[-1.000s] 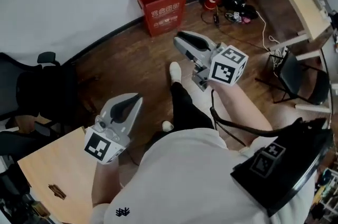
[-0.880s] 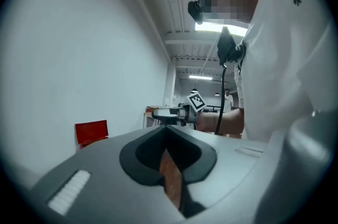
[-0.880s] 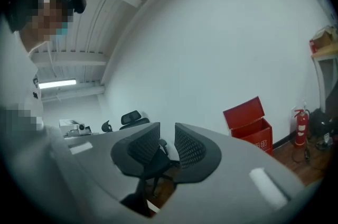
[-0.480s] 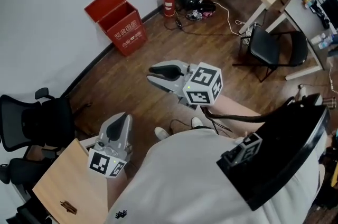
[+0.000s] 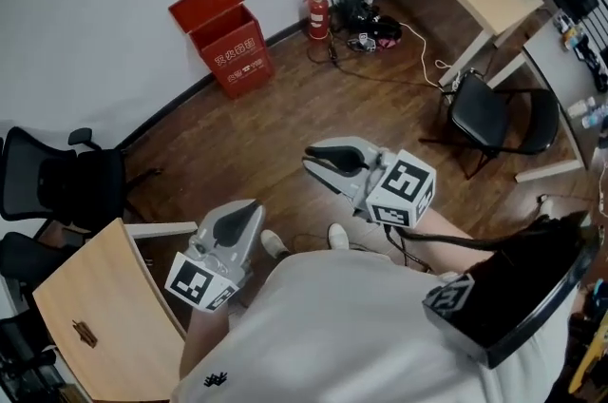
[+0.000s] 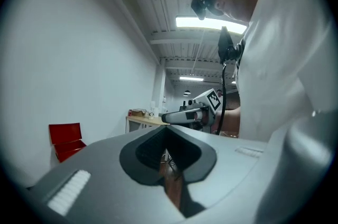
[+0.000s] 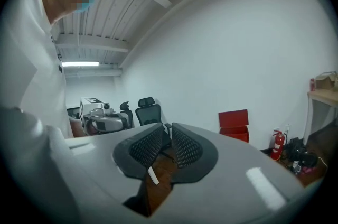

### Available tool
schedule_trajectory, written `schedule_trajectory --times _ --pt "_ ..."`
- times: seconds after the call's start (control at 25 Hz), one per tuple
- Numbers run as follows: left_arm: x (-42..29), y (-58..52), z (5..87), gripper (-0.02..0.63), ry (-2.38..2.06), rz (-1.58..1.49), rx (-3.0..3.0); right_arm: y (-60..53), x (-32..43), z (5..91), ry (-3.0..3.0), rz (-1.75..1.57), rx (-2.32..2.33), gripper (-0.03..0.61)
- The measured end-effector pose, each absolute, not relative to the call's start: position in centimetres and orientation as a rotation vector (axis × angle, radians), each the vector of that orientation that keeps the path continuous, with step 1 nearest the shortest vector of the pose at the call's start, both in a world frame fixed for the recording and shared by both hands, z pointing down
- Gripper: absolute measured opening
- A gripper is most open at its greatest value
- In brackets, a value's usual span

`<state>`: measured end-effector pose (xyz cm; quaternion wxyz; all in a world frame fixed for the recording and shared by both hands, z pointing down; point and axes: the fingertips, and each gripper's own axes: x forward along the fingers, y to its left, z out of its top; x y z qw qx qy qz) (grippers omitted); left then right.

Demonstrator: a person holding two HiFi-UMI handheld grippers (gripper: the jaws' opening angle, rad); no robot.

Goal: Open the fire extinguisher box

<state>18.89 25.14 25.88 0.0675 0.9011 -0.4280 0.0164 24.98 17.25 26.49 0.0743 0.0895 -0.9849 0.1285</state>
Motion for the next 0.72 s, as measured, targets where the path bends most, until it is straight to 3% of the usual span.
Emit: schedule_trajectory --times 0.72 --pt "22.9 27.2 25.5 0.000 -1.430 0.043 2.690 19.6 30.6 25.8 -2.975 0.288 0.205 0.035"
